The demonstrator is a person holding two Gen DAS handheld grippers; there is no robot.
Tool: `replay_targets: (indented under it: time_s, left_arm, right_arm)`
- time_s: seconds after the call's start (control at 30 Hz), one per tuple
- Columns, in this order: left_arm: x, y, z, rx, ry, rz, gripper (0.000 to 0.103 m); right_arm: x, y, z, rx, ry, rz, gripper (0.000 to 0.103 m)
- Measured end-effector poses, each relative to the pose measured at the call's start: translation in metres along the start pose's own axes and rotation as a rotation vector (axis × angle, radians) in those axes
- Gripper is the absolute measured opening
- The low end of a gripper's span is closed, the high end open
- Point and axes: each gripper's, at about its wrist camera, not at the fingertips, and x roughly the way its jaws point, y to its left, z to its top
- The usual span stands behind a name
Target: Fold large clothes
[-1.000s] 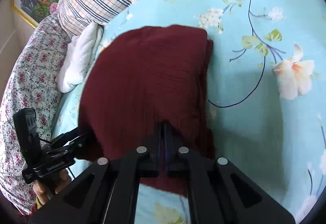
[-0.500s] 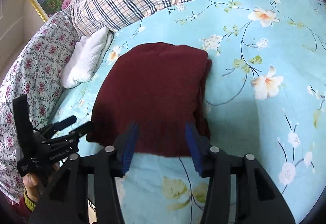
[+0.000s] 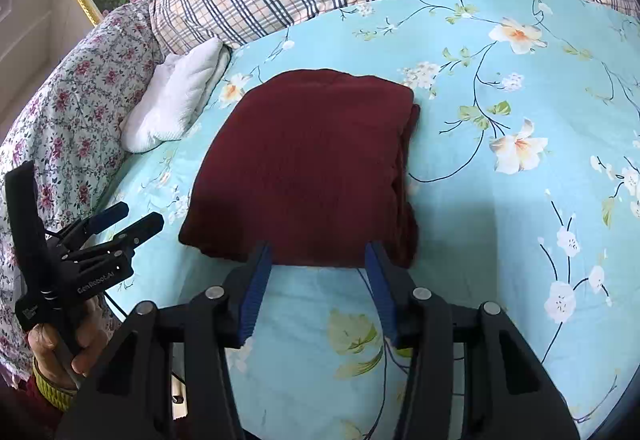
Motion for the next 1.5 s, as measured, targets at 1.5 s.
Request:
replay_targets:
  time_s: [1.5]
  left_arm:
    - [0.14,0.023,0.065,-0.27,0.229,-0.432,0.08]
  right_arm:
    - [0.128,-0.081,0.097,0.272,0.084,0.159,0.035]
